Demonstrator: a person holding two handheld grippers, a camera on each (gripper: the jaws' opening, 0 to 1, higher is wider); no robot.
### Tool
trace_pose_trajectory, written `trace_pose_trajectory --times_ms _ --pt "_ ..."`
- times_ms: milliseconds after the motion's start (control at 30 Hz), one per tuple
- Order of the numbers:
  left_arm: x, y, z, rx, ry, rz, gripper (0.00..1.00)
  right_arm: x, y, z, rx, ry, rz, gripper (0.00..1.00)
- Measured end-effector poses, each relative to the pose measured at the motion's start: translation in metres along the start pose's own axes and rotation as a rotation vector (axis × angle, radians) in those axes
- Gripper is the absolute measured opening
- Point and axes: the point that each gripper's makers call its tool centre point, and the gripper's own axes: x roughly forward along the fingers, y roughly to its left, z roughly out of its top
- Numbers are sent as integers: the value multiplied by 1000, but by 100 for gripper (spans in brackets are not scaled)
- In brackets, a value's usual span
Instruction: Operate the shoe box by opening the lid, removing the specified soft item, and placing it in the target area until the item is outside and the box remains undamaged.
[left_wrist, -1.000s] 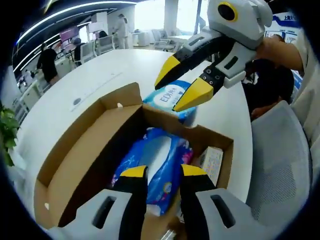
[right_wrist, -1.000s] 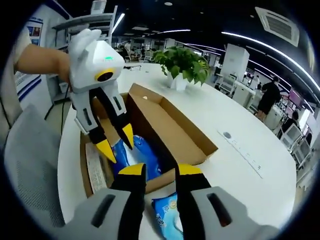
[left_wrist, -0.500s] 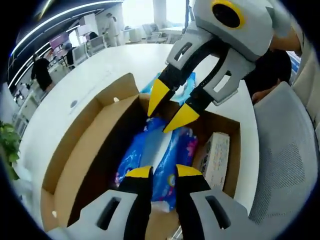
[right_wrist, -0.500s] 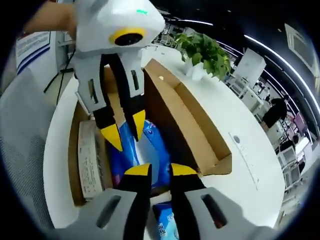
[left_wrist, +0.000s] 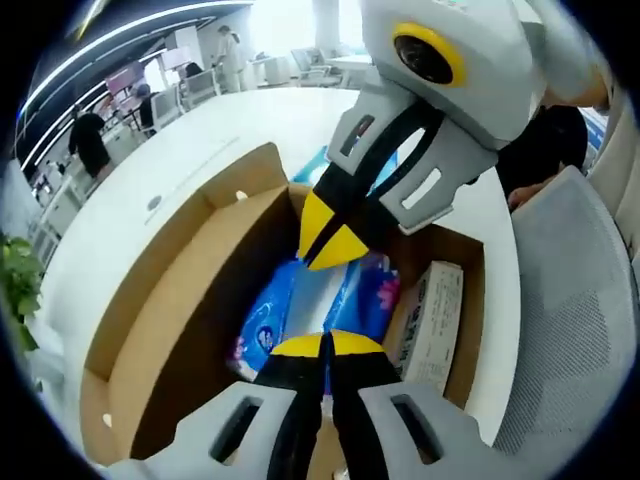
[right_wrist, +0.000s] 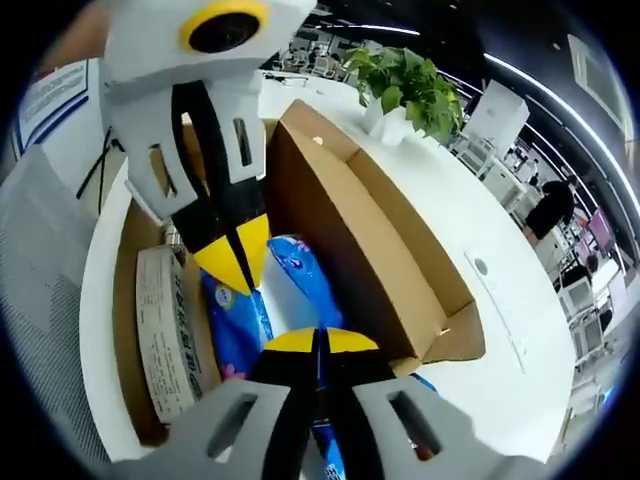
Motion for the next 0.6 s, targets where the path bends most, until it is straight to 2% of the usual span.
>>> trace_pose_trajectory --times_ms 167,300,600 --pt "-2 -1 2 1 -12 5 0 -1 -2 0 17 -6 -4 0" --pt "-6 0 3 -25 -20 9 0 -4 -6 3 77 -22 -2 0" --pt "-22 3 8 -35 -48 26 0 -12 -10 13 110 -61 0 0"
